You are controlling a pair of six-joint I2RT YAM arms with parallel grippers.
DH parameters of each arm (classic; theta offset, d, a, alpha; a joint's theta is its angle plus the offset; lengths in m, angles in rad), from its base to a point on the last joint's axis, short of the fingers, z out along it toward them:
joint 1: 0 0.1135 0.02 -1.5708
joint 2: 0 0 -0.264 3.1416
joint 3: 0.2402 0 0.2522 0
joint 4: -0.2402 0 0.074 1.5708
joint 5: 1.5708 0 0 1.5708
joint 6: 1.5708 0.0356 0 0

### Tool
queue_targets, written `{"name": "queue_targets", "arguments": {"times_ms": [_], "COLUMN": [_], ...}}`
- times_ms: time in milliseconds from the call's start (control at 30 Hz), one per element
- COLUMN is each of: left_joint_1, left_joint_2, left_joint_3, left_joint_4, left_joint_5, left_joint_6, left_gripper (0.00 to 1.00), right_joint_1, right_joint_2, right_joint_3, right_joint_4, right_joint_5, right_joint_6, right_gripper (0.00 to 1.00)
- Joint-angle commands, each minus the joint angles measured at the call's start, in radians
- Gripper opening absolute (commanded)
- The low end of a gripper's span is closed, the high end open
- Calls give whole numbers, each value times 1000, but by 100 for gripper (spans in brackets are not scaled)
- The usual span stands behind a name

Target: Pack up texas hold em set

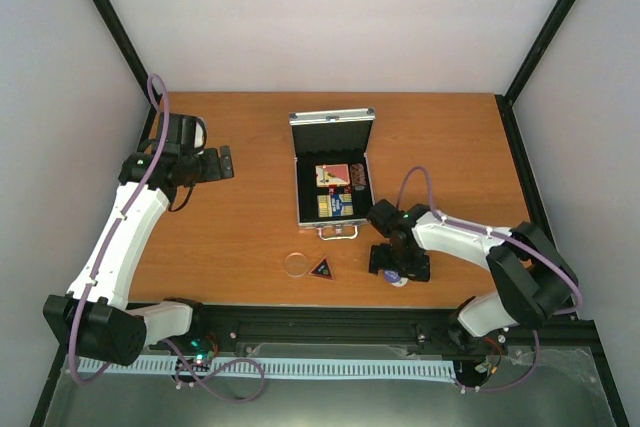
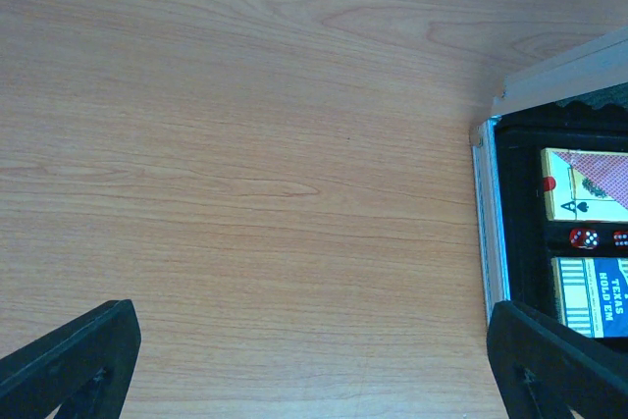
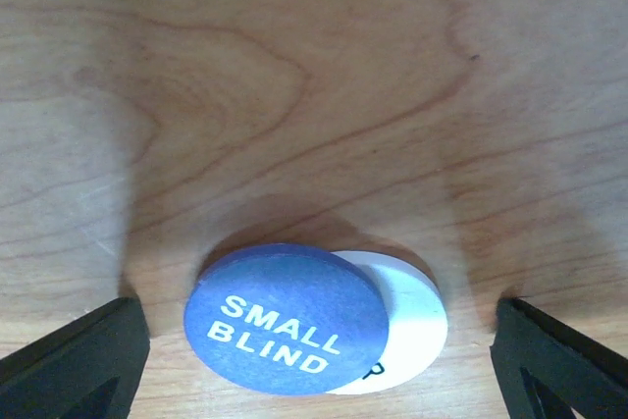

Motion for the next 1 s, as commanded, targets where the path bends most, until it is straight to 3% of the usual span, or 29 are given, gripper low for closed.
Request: {"name": "queue_targets", "arguments": {"times_ms": [0,433,633,767,967], "left_joint_1": [-2,-2,-3,-2,-2], "left_joint_2": [-9,-9,-12,-18,-25], "left_joint_3": [-1,0,-1,-6,-9], "left_joint_4": [0,-8,-8,-9,-9], "left_joint_5": [-9,-4,-4,-8,-9], "left_joint_6": [6,6,4,2,-1], "left_gripper": [100,100,100,100,100], "right_joint_1": [-19,-25,-25,-25,-25], "right_joint_2": [11,9,12,12,21], "right_joint_3": [-89,-132,-115,-100,-69], "right_joint_4": [41,61,47,35,16], "right_joint_5": [-8,-21,-18,-10,5], "right_joint_6": [25,24,18,16,12], "right_gripper": [96,80,64,59,39]}}
